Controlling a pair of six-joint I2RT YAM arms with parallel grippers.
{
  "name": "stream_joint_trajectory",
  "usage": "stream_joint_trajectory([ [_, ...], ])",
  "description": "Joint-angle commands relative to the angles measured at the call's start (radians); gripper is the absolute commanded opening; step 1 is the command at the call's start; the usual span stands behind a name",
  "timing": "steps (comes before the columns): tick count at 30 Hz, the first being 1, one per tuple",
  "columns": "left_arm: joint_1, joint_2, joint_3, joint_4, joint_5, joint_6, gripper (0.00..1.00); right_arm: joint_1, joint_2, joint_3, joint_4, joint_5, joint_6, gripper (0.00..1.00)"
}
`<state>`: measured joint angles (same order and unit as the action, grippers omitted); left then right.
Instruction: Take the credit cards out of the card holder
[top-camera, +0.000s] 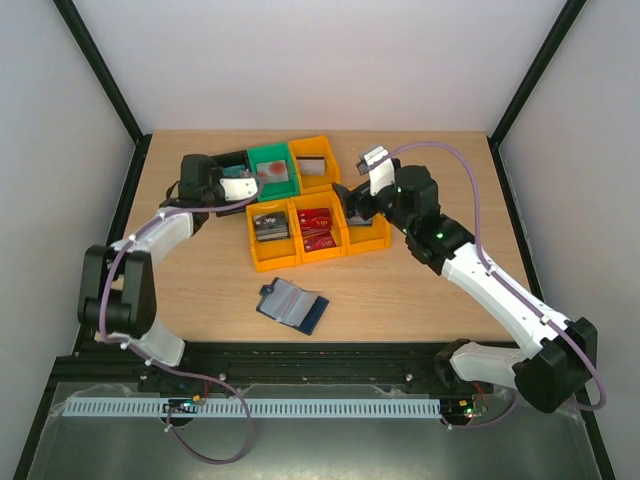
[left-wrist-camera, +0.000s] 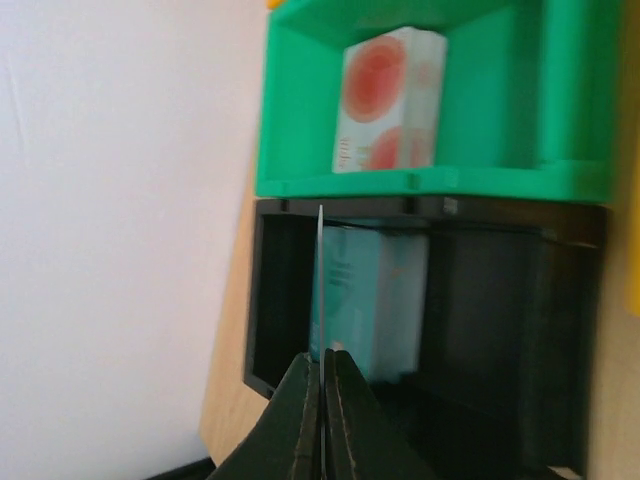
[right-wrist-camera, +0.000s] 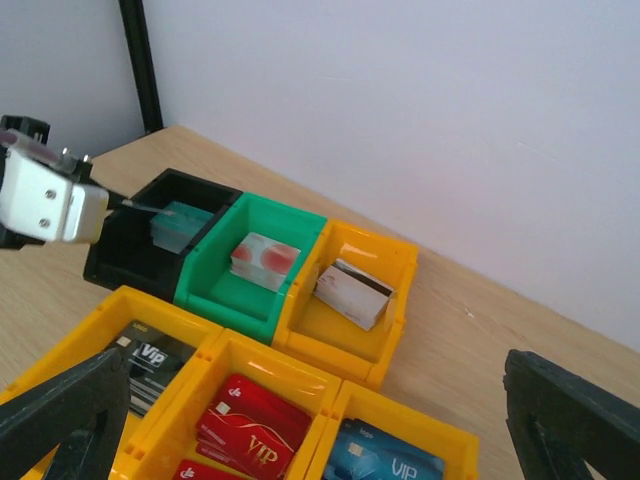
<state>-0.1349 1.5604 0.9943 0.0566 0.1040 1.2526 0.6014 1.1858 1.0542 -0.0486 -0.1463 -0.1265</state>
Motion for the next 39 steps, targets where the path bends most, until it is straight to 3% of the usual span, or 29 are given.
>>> stream_joint_trajectory([
  [1, 0.043, 0.125, 0.104, 0.203, 0.088, -0.008, 0.02, -0.038, 0.018, -0.003, 0.043, -0.036, 0.008, 0.99],
  [6, 0.067, 0.291, 0.279, 0.142, 0.14, -0.11, 0.02, -0.085, 0.052, -0.006, 0.056, -0.044, 0.005, 0.99],
  [12, 0.077, 0.411, 0.335, 0.07, 0.09, -0.049, 0.02, -0.127, 0.079, -0.003, 0.046, -0.059, -0.002, 0.99],
  [20, 0.09, 0.433, 0.32, 0.057, 0.002, 0.017, 0.02, -0.155, 0.081, -0.004, 0.062, -0.107, 0.002, 0.99],
  [28, 0.084, 0.469, 0.3, 0.148, -0.043, 0.076, 0.03, -0.155, 0.055, -0.014, 0.064, -0.133, -0.008, 0.99],
  [33, 0.08, 0.482, 0.308, 0.163, -0.031, 0.087, 0.21, -0.155, 0.052, -0.016, 0.059, -0.138, -0.013, 0.99],
  [39, 0.078, 0.455, 0.32, 0.058, 0.026, 0.091, 0.44, -0.155, 0.05, -0.019, 0.062, -0.145, -0.019, 0.99],
])
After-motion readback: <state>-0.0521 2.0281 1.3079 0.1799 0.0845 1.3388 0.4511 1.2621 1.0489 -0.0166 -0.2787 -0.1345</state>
